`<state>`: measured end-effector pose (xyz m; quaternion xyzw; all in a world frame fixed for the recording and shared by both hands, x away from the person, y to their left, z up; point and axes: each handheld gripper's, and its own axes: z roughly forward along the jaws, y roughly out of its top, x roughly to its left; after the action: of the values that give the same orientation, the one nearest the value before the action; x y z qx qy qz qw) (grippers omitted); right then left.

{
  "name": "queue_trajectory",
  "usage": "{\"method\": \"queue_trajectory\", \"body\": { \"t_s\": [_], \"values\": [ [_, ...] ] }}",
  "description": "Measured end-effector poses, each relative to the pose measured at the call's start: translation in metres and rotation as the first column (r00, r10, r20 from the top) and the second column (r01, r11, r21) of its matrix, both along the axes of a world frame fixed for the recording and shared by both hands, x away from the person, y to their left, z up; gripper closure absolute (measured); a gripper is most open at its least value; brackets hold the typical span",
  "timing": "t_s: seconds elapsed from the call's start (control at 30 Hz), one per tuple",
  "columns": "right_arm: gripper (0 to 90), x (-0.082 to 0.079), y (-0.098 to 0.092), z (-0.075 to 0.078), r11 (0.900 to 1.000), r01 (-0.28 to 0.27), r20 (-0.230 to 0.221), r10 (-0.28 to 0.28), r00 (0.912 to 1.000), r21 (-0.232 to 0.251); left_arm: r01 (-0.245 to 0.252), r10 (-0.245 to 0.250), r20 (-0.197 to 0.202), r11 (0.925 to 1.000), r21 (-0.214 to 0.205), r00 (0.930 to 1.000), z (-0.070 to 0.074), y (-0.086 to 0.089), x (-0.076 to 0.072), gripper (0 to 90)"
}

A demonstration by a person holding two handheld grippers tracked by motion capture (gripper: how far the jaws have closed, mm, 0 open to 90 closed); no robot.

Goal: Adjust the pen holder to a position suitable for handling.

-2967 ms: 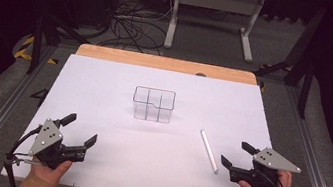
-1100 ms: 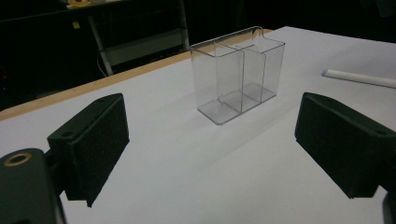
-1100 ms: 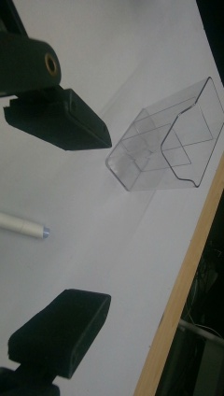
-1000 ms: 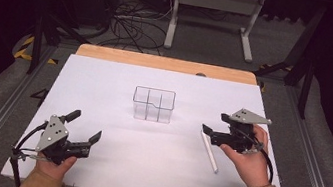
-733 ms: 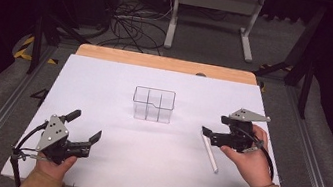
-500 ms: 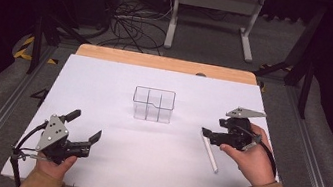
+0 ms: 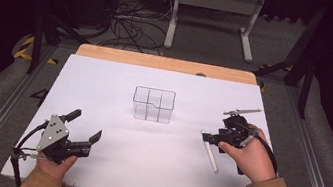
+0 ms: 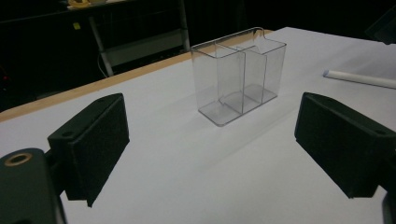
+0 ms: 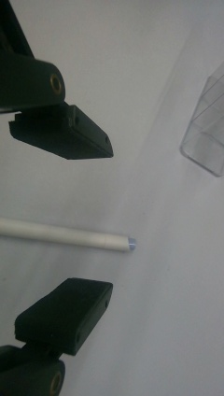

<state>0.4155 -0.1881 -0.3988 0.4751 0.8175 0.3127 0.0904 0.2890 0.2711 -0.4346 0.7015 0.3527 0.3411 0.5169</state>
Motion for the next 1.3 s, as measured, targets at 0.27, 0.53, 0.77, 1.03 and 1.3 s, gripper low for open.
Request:
{"method": "queue_trajectory", "body": {
  "t_s": [0.27, 0.53, 0.77, 1.03, 1.3],
  "values": [
    [32.0, 0.001, 0.001, -0.004, 0.9991, 0.011, -0.054, -0.013, 0.9985, -0.041, -0.002, 0.002, 0.001, 1.0000, 0.002, 1.0000, 0.000, 0.000, 0.000, 10.8],
    [38.4, 0.003, 0.007, -0.009, 0.9966, 0.019, -0.090, -0.026, 0.9956, -0.080, -0.005, 0.005, 0.011, 0.9999, 0.010, 0.9999, 0.000, -0.001, 0.000, 11.1],
    [43.1, 0.006, 0.014, -0.013, 0.9894, 0.057, -0.126, -0.074, 0.9893, -0.134, -0.007, 0.007, 0.010, 0.9999, 0.007, 0.9999, 0.000, -0.001, -0.001, 11.2],
    [49.3, 0.012, 0.021, -0.019, 0.9764, 0.070, -0.175, -0.107, 0.9788, -0.204, -0.007, 0.007, 0.011, 0.9999, 0.009, 0.9999, 0.000, -0.001, -0.001, 11.2],
    [56.7, 0.017, 0.025, -0.025, 0.9671, 0.059, -0.206, -0.112, 0.9722, -0.247, -0.006, 0.006, 0.010, 0.9999, 0.010, 0.9999, -0.001, -0.002, 0.000, 11.2]
  ]
}}
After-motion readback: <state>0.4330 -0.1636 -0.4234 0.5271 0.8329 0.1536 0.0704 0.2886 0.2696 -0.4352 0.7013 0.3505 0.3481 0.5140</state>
